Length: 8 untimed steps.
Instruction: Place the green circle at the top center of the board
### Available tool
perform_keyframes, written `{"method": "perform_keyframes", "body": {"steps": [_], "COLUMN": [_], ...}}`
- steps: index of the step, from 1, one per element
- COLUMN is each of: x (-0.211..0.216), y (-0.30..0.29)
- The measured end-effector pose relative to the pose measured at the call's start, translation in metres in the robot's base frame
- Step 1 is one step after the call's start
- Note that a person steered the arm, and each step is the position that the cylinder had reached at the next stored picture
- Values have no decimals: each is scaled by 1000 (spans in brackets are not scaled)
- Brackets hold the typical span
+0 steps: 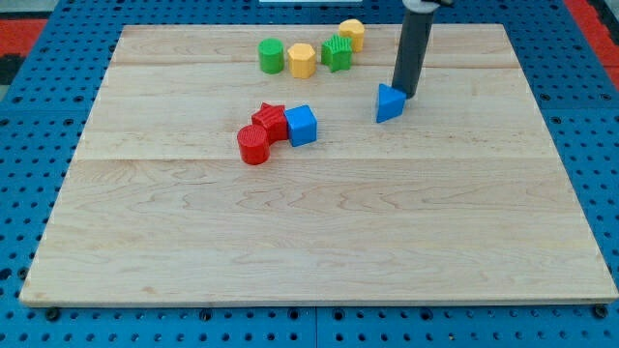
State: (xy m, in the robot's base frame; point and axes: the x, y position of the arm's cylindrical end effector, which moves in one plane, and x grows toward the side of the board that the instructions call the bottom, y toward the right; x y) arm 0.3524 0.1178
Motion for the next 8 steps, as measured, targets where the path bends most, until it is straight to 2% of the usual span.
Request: {"method": "perform_keyframes", "body": {"steps": [1, 2, 4, 5, 6, 7, 8], "x": [24, 27, 35, 34, 4, -25, -31], "y": [-47, -100, -26, -26, -36, -82, -168]}}
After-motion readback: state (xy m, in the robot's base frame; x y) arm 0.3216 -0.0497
